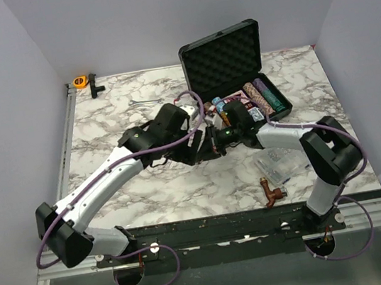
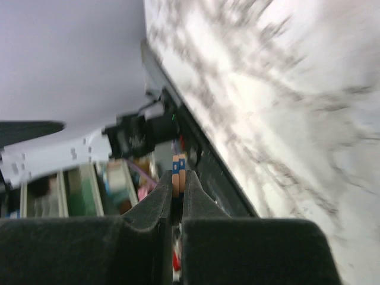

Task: Pack up texas hold em set

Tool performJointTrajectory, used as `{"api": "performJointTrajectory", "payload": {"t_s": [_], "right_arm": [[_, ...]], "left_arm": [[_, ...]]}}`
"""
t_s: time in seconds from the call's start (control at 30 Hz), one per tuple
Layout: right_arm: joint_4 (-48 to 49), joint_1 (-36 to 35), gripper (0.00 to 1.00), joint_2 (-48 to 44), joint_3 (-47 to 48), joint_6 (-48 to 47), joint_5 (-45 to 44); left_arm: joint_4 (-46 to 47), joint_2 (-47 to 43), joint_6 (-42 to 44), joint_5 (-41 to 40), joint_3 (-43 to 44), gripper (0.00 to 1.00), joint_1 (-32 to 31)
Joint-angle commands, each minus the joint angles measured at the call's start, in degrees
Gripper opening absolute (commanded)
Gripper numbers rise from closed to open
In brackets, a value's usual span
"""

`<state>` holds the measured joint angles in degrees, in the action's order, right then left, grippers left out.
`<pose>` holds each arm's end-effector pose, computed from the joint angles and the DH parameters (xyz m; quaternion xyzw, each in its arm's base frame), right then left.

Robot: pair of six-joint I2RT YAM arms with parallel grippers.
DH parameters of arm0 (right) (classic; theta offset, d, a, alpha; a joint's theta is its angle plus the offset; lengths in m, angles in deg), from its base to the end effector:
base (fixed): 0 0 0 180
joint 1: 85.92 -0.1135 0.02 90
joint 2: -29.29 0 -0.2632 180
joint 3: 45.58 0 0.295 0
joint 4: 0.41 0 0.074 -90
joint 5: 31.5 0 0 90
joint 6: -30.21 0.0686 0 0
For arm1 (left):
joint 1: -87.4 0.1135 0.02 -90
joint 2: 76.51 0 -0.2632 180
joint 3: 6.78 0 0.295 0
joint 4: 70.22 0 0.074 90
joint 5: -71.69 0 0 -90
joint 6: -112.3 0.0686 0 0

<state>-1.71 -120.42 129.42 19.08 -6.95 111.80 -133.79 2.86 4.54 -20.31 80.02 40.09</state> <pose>0.2974 0.2711 0.1326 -0.0710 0.8209 0.5665 0.0127 0.2346 -0.2508 0.2920 0.2390 0.9262 -0.1425 0.2544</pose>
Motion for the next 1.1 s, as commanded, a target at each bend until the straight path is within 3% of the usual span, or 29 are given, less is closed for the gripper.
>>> {"api": "performJointTrajectory", "payload": {"t_s": [0.0, 0.17, 0.37, 0.63, 1.07], "right_arm": [[-10.11, 4.75, 0.01, -6.83, 0.73, 0.51, -17.14], [-26.31, 8.02, 0.01, -11.49, 5.51, 3.15, -41.34], [-35.95, 12.69, 0.01, -10.36, 9.72, 12.55, -52.23], [-38.46, 14.46, 0.01, -8.33, 11.24, 22.03, -56.38], [-42.67, 14.60, 0.01, -5.02, 14.46, 25.78, -59.97]], "left_arm": [[5.43, -6.93, -3.00, -1.21, 1.17, 0.76, 4.29], [10.34, -10.83, -4.53, 1.66, 1.42, 0.77, 9.80], [8.29, -8.45, -4.48, 8.54, 6.35, 0.77, 12.15], [11.30, -6.61, -3.31, 12.07, 3.42, 0.77, 12.41], [13.07, -6.27, -2.72, 14.83, -0.27, 0.77, 13.47]]}}
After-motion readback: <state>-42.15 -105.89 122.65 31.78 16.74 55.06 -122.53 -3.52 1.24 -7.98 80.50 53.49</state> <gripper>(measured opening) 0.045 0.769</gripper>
